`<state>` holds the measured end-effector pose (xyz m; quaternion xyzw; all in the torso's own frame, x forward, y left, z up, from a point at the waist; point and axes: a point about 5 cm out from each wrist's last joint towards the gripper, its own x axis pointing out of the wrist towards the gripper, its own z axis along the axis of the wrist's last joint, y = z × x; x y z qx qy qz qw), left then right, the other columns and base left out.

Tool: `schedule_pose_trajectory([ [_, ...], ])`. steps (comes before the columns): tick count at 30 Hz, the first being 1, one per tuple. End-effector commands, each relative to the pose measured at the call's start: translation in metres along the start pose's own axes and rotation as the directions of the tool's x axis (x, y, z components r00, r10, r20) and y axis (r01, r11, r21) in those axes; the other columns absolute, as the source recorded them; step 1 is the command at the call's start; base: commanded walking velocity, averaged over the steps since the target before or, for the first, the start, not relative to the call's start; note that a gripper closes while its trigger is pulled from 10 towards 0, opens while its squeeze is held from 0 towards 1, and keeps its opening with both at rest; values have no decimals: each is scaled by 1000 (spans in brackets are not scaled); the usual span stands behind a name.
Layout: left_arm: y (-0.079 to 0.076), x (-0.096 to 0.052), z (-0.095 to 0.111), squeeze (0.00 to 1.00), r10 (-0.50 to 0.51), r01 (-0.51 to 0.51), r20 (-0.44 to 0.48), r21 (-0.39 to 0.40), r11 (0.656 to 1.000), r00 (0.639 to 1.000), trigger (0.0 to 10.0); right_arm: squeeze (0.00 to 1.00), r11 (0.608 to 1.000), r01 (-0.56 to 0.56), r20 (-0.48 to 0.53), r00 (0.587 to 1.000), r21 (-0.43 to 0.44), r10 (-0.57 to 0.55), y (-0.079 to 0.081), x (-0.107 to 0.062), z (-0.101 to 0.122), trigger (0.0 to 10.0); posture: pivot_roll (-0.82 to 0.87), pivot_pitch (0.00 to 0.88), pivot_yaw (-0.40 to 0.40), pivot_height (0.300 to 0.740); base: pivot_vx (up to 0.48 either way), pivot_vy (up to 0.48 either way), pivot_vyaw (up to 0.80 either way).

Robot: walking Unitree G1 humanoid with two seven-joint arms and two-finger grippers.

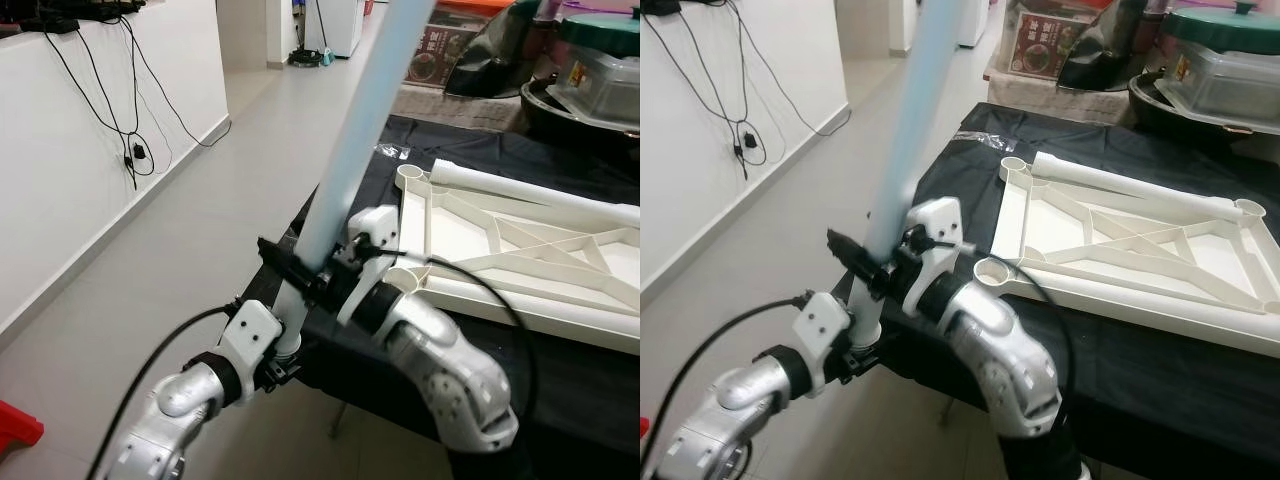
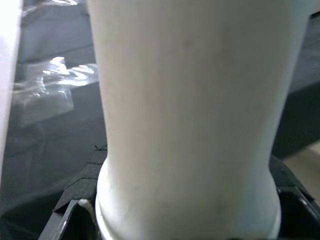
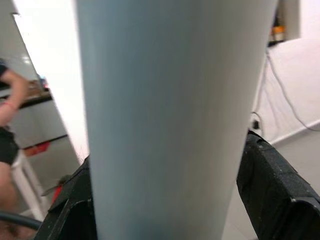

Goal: Building children table

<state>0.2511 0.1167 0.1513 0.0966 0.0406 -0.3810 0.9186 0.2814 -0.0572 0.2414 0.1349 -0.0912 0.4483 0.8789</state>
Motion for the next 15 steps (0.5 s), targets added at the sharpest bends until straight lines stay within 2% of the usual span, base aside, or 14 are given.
schedule_pose_trajectory([
  [1, -5, -3, 5, 0, -78, 78, 16, -20, 997, 997, 10000, 0, 1000, 13, -18, 1000, 29, -12, -10, -6, -1, 10000, 63, 76, -33, 740, 0, 0, 0],
  [3, -6, -5, 6, 0, -104, 105, 17, -27, 994, 994, 10000, 0, 999, -6, -26, 1000, 38, 7, -12, -7, -1, 10000, 63, 76, -33, 740, 0, 0, 0],
  [7, -20, -18, 5, 0, -280, 279, 20, -151, 948, 960, 10000, 0, 958, -239, -55, 967, 160, 250, -8, -18, 5, 10000, 62, 77, -30, 740, 0, 0, 0],
  [8, -23, -20, 5, 0, -301, 300, 18, -164, 940, 953, 10000, 0, 947, -266, -57, 958, 177, 280, -6, -20, 5, 10000, 61, 77, -30, 740, 0, 0, 0],
  [15, -35, -32, -2, 0, -394, 384, -7, -207, 900, 919, 10000, 0, 912, -355, -90, 921, 205, 379, 1, -25, 4, 10000, 66, 77, -28, 740, 0, 0, 0],
])
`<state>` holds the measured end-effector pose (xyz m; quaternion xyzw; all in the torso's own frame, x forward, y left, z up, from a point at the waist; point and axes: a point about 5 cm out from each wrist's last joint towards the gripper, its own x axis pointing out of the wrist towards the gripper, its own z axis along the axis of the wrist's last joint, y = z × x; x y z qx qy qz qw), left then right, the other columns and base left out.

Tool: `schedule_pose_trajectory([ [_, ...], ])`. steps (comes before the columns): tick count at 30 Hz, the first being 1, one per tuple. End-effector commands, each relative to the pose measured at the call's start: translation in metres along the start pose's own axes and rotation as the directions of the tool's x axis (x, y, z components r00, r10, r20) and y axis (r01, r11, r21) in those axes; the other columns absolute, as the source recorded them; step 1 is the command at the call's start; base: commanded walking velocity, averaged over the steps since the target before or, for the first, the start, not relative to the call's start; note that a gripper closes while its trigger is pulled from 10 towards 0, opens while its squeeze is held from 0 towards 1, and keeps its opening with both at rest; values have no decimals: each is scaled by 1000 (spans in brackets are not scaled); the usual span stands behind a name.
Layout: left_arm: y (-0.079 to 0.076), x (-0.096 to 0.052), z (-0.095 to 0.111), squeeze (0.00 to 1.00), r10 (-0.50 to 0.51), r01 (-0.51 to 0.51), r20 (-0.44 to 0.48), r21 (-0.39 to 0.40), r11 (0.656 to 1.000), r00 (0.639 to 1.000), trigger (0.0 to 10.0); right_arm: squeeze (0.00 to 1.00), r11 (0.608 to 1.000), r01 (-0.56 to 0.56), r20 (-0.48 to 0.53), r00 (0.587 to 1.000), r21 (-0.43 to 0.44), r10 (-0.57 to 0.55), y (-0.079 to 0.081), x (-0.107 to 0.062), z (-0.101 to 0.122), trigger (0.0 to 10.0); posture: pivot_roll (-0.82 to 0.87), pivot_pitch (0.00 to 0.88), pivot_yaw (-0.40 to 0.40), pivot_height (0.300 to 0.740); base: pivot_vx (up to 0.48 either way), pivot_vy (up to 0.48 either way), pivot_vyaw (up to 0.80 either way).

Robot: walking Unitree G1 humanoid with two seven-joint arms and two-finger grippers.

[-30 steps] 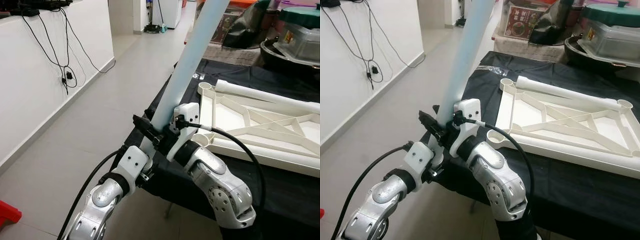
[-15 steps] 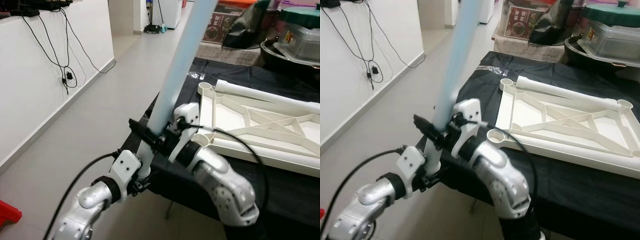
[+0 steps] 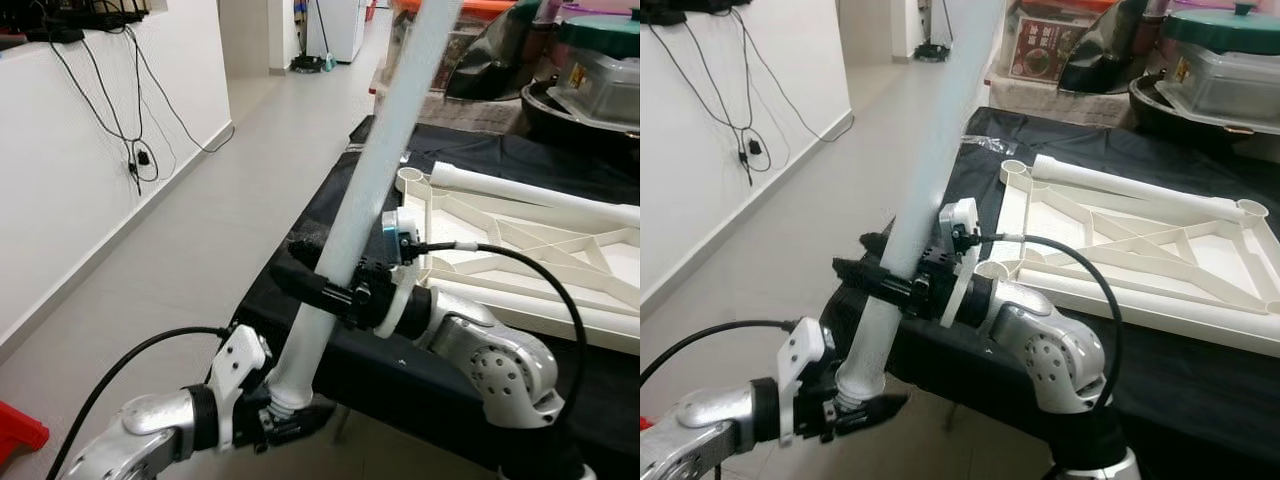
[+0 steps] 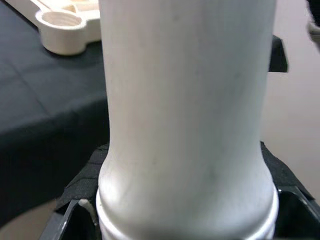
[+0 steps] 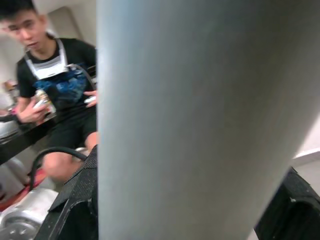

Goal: Building children table

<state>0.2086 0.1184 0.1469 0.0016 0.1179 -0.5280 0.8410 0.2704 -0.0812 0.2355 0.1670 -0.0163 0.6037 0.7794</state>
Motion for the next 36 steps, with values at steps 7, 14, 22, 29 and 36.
schedule_pose_trajectory([
  [7, -16, -2, -1, 0, -108, 106, -22, -62, 992, 994, 10000, 0, 987, -148, -30, 988, 64, 150, 15, 1, 1, 10000, 63, 75, -28, 740, 0, 0, 0],
  [14, -22, -2, -4, 0, -147, 144, -31, -82, 986, 989, 10000, 0, 973, -207, -48, 976, 104, 213, 23, -1, -3, 10000, 55, 80, -27, 740, 0, 0, 0],
  [22, -27, -2, -5, 0, -171, 167, -31, -101, 981, 985, 10000, 0, 963, -234, -64, 968, 130, 244, 28, -2, -6, 10000, 57, 86, -29, 740, 0, 0, 0],
  [29, -31, -2, -7, 0, -183, 178, -43, -111, 978, 982, 10000, 0, 962, -240, -85, 964, 133, 252, 30, -2, -9, 10000, 55, 93, -29, 740, 0, 0, 0],
  [36, -34, -3, -10, 0, -204, 196, -59, -121, 973, 977, 10000, 0, 959, -243, -90, 962, 143, 258, 31, -1, -10, 0, 52, 94, -28, 740, 0, 0, 0],
])
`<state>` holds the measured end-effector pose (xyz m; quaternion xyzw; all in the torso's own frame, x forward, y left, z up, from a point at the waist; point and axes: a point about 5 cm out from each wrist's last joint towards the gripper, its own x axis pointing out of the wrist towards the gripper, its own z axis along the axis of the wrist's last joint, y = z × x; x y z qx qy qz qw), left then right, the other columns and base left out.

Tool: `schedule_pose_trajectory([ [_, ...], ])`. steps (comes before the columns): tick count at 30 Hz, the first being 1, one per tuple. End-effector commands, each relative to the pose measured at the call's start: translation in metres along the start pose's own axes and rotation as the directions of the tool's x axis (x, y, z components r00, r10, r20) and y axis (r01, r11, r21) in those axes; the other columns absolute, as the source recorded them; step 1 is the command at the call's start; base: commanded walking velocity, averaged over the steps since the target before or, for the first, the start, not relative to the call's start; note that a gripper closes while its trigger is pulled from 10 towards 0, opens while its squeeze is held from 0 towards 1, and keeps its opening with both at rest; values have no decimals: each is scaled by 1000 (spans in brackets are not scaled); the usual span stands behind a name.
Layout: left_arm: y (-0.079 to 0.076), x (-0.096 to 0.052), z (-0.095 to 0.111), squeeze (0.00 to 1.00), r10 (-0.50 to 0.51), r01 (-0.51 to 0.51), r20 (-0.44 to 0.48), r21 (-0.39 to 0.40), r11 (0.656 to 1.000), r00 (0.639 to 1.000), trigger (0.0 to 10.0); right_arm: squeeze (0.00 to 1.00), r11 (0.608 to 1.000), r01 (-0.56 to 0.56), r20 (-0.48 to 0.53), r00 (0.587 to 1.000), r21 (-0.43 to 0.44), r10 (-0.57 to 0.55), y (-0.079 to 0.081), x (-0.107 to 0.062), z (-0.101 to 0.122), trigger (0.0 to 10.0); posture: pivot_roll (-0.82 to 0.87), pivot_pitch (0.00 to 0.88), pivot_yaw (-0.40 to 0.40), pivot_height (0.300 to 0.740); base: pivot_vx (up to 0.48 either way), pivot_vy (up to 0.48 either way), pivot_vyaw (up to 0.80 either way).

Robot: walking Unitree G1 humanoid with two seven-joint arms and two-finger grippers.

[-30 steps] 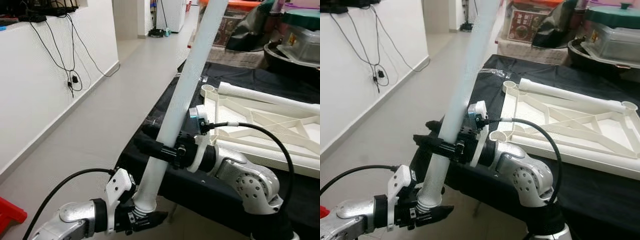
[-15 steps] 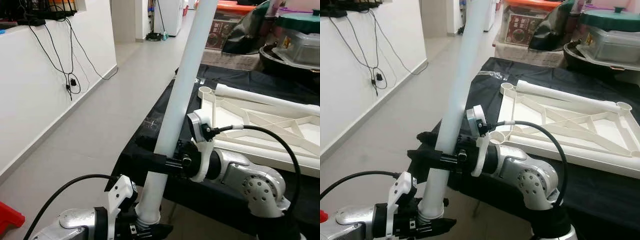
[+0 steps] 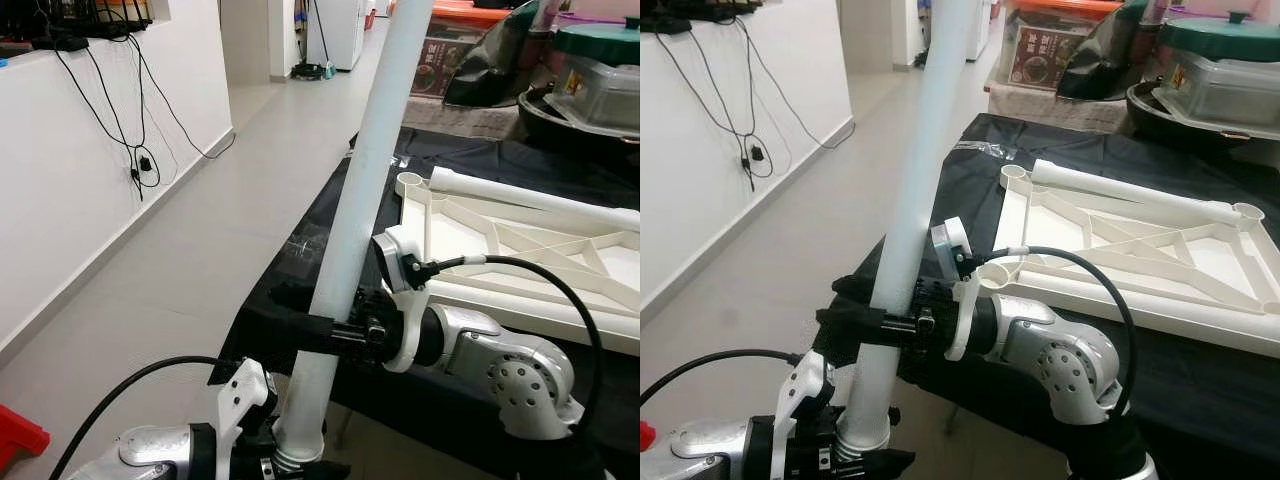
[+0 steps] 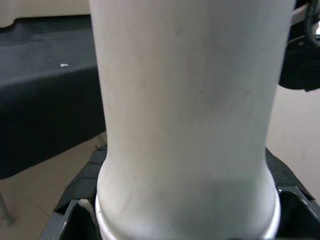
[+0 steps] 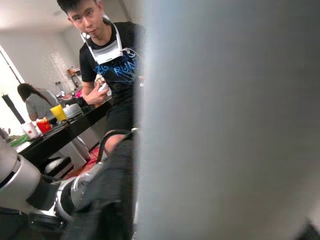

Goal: Building children table

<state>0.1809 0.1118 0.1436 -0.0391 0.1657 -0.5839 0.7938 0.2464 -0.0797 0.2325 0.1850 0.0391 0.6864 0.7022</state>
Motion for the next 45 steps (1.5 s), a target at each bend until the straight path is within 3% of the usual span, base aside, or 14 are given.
schedule_pose_trajectory([
  [1, -6, 3, -3, 0, -47, 47, -24, -10, 999, 999, 10000, 0, 999, -50, -20, 999, 8, 50, 7, 6, -3, 0, 52, 94, -28, 740, 0, 0, 0],
  [14, -4, 2, -7, 0, -22, 19, -58, -40, 999, 998, 10000, 0, 997, -77, -41, 996, 24, 78, 11, 4, -6, 0, 51, 95, -27, 740, 0, 0, 0],
  [15, -4, 2, -8, 847, -15, 12, -64, -36, 999, 998, 10000, 0, 997, -78, -41, 996, 26, 79, 11, 4, -6, 0, 52, 95, -26, 740, 0, 0, 0],
  [17, -5, 2, -8, 1000, -20, 18, -63, -36, 999, 998, 10000, 0, 997, -79, -43, 996, 25, 80, 11, 4, -5, 0, 52, 95, -26, 740, 0, 0, 0],
  [23, -3, 2, -13, 1000, 23, -25, -71, -29, 999, 997, 10000, 0, 1000, -15, -22, 1000, -22, 15, 0, -5, 6, 0, 55, 88, -29, 740, 0, 0, 0],
  [24, -3, 1, -13, 0, 36, -37, -64, -29, 999, 997, 10000, 0, 999, 27, -3, 1000, -43, -27, -5, -9, 11, 0, 55, 88, -29, 740, 0, 0, 0],
  [31, 6, 1, -9, 0, 182, -182, 7, -24, 983, 983, 10000, 0, 963, 236, 61, 971, -130, -230, -28, -27, 26, 0, 58, 84, -30, 740, 0, 0, 0],
  [36, 27, 1, 4, 0, 433, -437, 143, -2, 899, 890, 10000, 0, 831, 521, 196, 851, -196, -487, -56, -50, 46, 0, 58, 78, -36, 740, 0, 0, 0],
  [38, 43, -4, 18, 0, 607, -625, 236, 4, 781, 759, 10000, 0, 660, 723, 344, 684, -205, -643, -71, -64, 63, 0, 58, 76, -39, 740, 0, 0, 0],
  [39, 43, -4, 18, 0, 607, -625, 236, 4, 781, 759, 10000, 0, 660, 723, 344, 684, -205, -643, -71, -64, 63, 0, 58, 76, -39, 740, 0, 0, 0],
  [40, 47, -7, 24, 0, 655, -677, 274, -20, 736, 704, 10000, 0, 590, 784, 400, 612, -194, -682, -75, -68, 69, 0, 58, 76, -39, 740, 0, 0, 0],
  [41, 51, -9, 30, 0, 698, -725, 305, -33, 688, 648, 10000, 0, 513, 835, 442, 544, -199, -714, -77, -70, 72, 3333, 60, 73, -42, 740, 0, 0, 0],
  [42, 54, -10, 34, 0, 727, -755, 330, -61, 653, 602, 10000, 0, 446, 871, 471, 487, -204, -735, -78, -70, 73, 10000, 60, 73, -42, 740, 0, 0, 0],
  [45, 60, -14, 38, 0, 777, -801, 356, -114, 587, 519, 10000, 0, 363, 914, 515, 402, -180, -757, -79, -67, 73, 10000, 63, 69, -44, 740, 0, 0, 0],
])
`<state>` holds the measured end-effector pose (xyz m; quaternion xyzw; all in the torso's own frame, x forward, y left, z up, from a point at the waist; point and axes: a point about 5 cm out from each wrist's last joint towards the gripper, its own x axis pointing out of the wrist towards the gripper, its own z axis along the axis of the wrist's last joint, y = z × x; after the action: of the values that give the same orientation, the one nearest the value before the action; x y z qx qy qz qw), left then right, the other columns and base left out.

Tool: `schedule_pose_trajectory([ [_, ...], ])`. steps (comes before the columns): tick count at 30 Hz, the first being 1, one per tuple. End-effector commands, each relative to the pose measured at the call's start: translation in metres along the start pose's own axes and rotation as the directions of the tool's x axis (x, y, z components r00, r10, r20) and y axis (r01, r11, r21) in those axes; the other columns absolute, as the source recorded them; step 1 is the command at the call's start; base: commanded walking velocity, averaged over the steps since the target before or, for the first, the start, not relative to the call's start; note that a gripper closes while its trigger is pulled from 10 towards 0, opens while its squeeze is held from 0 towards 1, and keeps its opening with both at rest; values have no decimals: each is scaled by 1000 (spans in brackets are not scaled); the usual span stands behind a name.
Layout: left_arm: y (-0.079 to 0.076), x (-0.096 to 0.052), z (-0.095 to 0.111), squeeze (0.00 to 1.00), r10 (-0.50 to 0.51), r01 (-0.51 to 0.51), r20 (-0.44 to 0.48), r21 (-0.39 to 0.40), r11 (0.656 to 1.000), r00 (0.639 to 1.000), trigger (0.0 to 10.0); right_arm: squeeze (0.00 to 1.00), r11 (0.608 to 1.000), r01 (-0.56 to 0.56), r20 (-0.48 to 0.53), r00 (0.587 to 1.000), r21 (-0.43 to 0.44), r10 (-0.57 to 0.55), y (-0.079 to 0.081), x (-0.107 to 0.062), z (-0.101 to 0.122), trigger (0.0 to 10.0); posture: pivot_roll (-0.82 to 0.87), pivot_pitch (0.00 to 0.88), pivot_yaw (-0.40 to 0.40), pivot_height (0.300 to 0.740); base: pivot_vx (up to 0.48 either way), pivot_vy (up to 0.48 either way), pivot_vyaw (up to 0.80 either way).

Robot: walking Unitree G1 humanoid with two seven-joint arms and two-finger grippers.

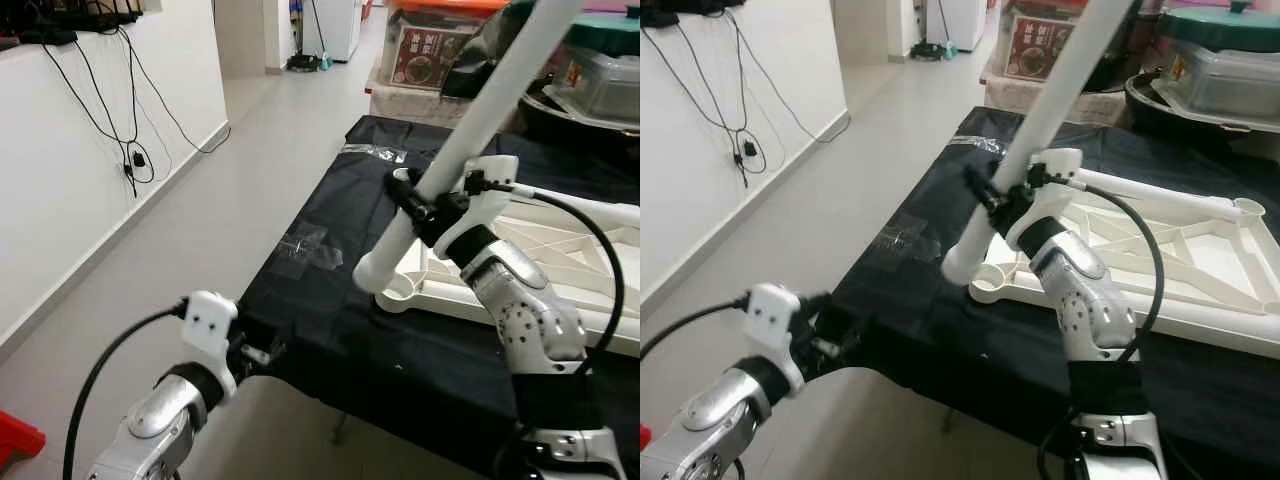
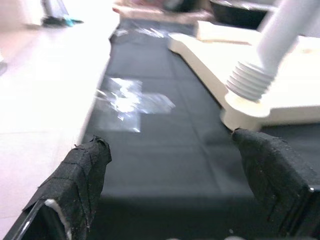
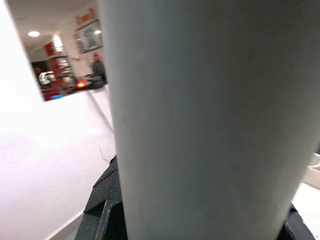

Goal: Building children table

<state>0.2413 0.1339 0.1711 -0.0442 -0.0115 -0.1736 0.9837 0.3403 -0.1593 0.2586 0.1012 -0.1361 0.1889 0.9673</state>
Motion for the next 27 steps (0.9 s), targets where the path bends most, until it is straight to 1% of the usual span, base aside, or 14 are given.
schedule_pose_trajectory([
  [1, 8, 1, -3, 0, 91, -91, 0, -2, 996, 996, 10000, 0, 998, 59, 32, 998, -25, -58, 4, 2, 0, 10000, 63, 69, -44, 740, 0, 0, 0],
  [4, 10, 2, -3, 0, 114, -114, 7, -3, 993, 993, 10000, 0, 997, 68, 36, 997, -23, -67, 6, 2, -2, 10000, 63, 67, -46, 740, 0, 0, 0],
  [8, 11, 3, -4, 0, 140, -140, 25, 4, 990, 990, 10000, 0, 999, 27, 34, 999, -17, -26, 22, 5, -14, 10000, 67, 65, -50, 740, 371, -61, 0],
  [10, 12, 3, -4, 0, 146, -147, 25, 26, 989, 989, 10000, 0, 1000, 20, 37, 999, -13, -19, 25, 6, -16, 10000, 66, 65, -51, 740, 390, -276, 0],
  [18, 15, 3, -7, 0, 171, -172, 20, 35, 984, 985, 10000, 0, 999, 27, 46, 999, -20, -26, 28, 9, -19, 10000, 66, 62, -53, 740, 324, -348, 0],
  [21, 15, 4, -8, 0, 185, -186, 12, 12, 983, 983, 10000, 0, 999, 29, 47, 998, -23, -28, 29, 9, -19, 10000, 63, 58, -53, 740, 249, -293, 0],
  [24, 15, 6, -10, 0, 196, -196, -1, 4, 981, 981, 10000, 0, 999, 28, 48, 998, -25, -27, 30, 9, -20, 10000, 63, 58, -53, 740, 0, 0, 0],
  [27, 15, 6, -12, 0, 196, -196, -3, 22, 980, 981, 10000, 0, 999, 21, 50, 999, -26, -20, 30, 9, -19, 10000, 61, 63, -56, 740, 0, 0, 0],
])
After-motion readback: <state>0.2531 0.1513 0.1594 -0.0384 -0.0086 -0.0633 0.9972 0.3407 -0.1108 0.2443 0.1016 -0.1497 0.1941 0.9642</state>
